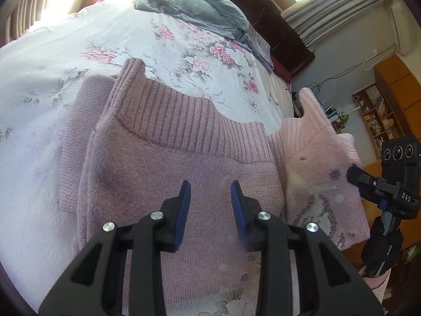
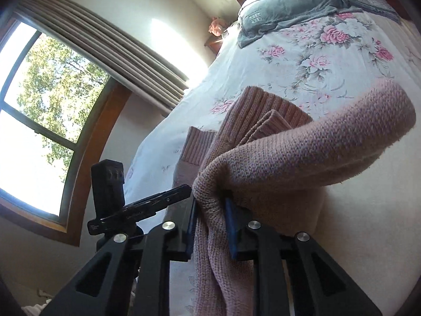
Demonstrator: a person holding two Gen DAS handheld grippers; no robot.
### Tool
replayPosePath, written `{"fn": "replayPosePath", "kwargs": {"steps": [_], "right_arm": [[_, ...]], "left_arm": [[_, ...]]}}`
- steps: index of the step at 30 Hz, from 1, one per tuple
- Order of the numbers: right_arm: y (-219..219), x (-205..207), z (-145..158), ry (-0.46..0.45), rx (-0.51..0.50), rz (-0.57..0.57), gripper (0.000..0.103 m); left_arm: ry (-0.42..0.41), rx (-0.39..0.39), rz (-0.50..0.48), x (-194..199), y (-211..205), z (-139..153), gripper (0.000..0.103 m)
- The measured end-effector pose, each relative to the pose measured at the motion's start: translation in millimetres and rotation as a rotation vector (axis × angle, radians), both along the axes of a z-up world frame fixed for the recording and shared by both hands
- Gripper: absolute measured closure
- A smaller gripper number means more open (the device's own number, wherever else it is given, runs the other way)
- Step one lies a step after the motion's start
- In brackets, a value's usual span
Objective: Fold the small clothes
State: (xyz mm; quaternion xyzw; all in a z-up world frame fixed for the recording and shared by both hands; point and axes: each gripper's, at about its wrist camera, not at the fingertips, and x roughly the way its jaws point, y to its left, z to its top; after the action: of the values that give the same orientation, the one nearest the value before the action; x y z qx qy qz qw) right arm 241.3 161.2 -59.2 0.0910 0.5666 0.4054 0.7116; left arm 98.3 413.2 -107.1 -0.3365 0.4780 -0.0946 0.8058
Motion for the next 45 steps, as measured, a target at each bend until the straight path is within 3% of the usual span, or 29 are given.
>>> {"fn": "replayPosePath", "kwargs": {"steps": [3,8,10,13,14,15,17,20,24,32,34,37,39,42,45], "right_arm": [[38,-6,-24,0.028,-0.086,0.047,0.088],[58,-16,-63,0.098,-0.111,0.063,0.088],[52,-25,-62,0.104,-0.076,0.068,0.086],[32,-39,-46,0.03,-0.088,0.047,0.081],[24,-45,-39,0.003,-0.091,0.041,0.073],[17,-53,-33,-0.025,-0.096,0.039,0.062],[5,-71,-24,-0.084,-0.124,0.046,0.05],[-4,-99,-21,-0.141,-0.165,0.069,0.037],[-6,-117,-31,-0.185,-0.226,0.064,0.036],[-39,-105,-49,-0.116,-0.153,-0.029,0.036],[-44,-100,-51,-0.109,-0.146,-0.042,0.036],[-50,-96,-54,-0.099,-0.142,-0.059,0.036],[-52,-96,-57,-0.09,-0.132,-0.067,0.036],[-52,-94,-61,-0.087,-0.13,-0.063,0.036],[-51,-99,-62,-0.082,-0.128,-0.057,0.036]], "left_arm": [[0.0,-0.013,0.023,-8,13,-1,0.073],[0.003,-0.041,0.03,-24,25,-4,0.07],[-0.004,-0.052,0.021,-26,27,-3,0.067],[-0.007,-0.051,0.006,-23,25,-2,0.066],[-0.009,-0.054,0.001,-20,23,0,0.066],[-0.014,-0.061,-0.007,-16,21,2,0.066],[-0.03,-0.069,-0.029,-5,12,10,0.066],[-0.055,-0.061,-0.095,19,-11,25,0.058],[-0.046,-0.031,-0.2,62,-54,35,0.052],[0.017,0.031,-0.295,132,-108,24,0.046],[0.039,0.04,-0.306,141,-116,17,0.05],[0.03,0.023,-0.33,141,-123,11,0.085],[-0.002,-0.046,-0.312,133,-118,14,0.089],[-0.087,-0.081,-0.206,112,-92,28,0.09],[-0.055,-0.096,-0.062,92,-57,12,0.09]]}}
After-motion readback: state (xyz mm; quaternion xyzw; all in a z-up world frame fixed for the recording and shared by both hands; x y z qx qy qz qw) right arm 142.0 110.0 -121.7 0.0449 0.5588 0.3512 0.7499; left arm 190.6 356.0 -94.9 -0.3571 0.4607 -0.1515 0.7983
